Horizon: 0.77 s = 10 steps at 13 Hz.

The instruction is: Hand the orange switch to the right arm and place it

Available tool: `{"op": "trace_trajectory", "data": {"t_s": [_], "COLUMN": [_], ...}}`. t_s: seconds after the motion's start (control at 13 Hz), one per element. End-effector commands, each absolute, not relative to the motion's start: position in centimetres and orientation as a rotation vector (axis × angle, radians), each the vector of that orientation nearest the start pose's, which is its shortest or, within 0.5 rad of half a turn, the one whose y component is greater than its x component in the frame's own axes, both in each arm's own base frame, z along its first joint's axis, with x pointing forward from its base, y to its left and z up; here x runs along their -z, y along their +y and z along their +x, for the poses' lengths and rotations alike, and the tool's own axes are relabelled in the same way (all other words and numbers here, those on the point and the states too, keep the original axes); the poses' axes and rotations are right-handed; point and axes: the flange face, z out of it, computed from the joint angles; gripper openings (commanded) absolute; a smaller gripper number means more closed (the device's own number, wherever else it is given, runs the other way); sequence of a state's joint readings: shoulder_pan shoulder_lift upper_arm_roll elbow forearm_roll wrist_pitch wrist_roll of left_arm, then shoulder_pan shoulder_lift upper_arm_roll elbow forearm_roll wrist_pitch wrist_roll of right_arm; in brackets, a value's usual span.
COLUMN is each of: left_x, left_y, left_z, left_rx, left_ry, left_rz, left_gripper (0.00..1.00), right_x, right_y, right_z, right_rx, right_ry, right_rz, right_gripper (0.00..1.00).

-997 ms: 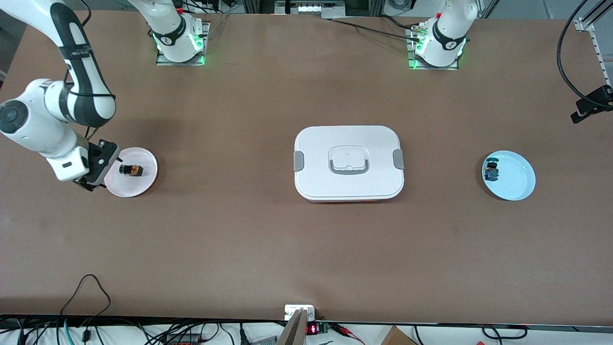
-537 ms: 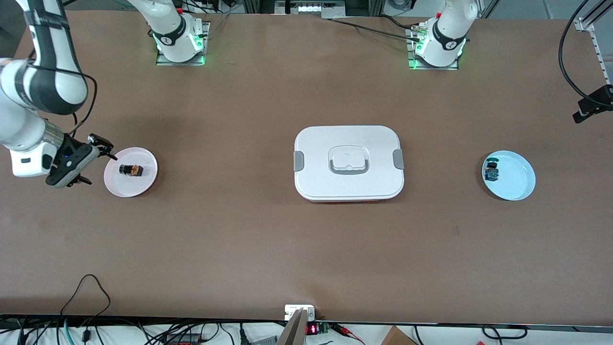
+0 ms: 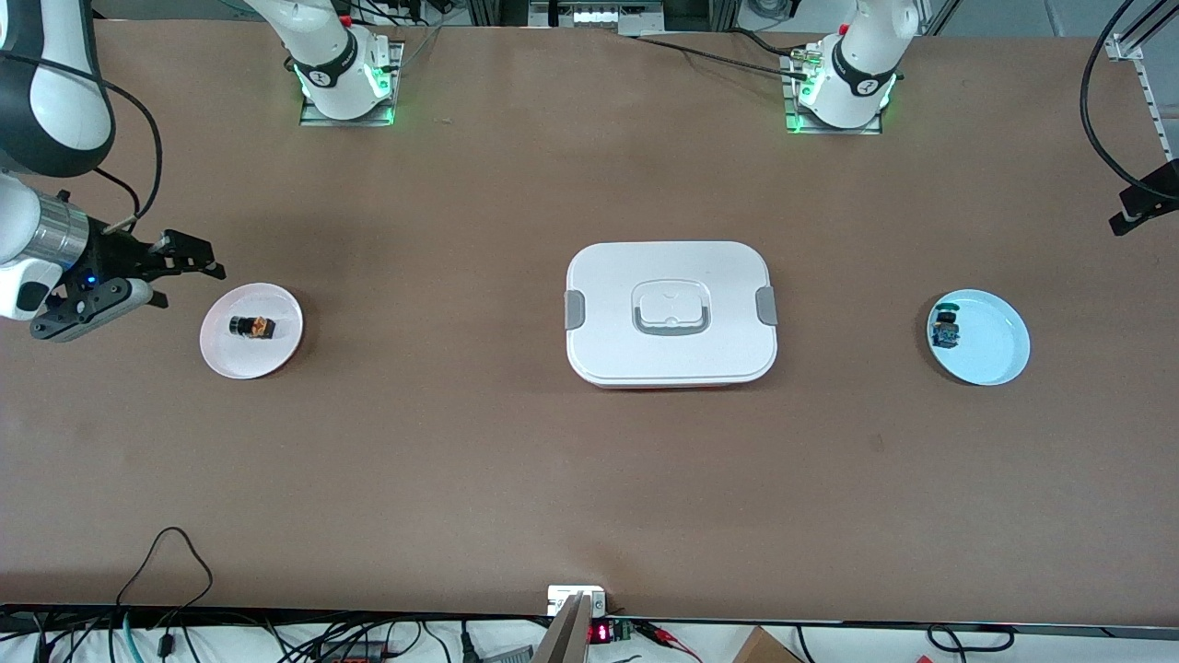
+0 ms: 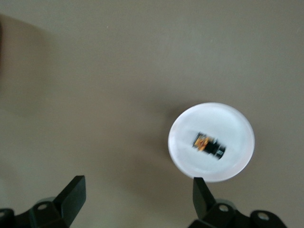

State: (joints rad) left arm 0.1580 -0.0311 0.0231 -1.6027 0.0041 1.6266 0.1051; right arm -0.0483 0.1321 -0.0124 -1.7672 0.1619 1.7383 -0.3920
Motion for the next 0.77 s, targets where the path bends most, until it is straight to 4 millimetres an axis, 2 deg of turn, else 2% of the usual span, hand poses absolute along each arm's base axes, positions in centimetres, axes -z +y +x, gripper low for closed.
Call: {"op": "trace_trajectory", "data": {"t_s": [0.0,0.08,0.31,0.38,0.46,0.54,0.61,0.69], "left_x": [-63.7,-63.7,-63.7,-63.7,-63.7,-63.6,-63.6,-63.6], "left_y": [10.5,11.0,11.0,11.1,11.0,10.9,10.9,11.0], "left_z": [54.2,54.1,54.1,54.1,54.2,54.2,54.2,54.2], "left_rx": [0.072,0.072,0.072,0.072,0.069,0.069,0.069,0.069], "left_ry": [-0.121,-0.135,-0.13,-0.133,-0.132,-0.13,-0.128,-0.13], "left_rz": [-3.096,-3.096,-3.096,-3.095,-3.094,-3.096,-3.096,-3.096], "left_gripper": [1.0,1.0,1.0,1.0,1.0,1.0,1.0,1.0], "right_x": [-49.3,-49.9,-51.5,-51.5,-51.6,-52.0,-52.2,-52.2], "right_y": [0.0,0.6,2.8,2.5,1.2,-0.1,-0.6,-1.1], "right_z": [57.6,57.3,57.5,57.7,57.9,58.7,59.0,59.0], "right_rx": [-0.353,-0.412,-0.453,-0.438,-0.414,-0.322,-0.274,-0.276], "right_ry": [-0.118,-0.056,-0.159,-0.159,-0.121,-0.085,-0.042,0.066], "right_rz": [-2.939,-2.947,-3.082,-3.099,-3.102,-3.12,-3.124,-3.125], "right_gripper": [1.0,1.0,1.0,1.0,1.0,1.0,1.0,1.0]}}
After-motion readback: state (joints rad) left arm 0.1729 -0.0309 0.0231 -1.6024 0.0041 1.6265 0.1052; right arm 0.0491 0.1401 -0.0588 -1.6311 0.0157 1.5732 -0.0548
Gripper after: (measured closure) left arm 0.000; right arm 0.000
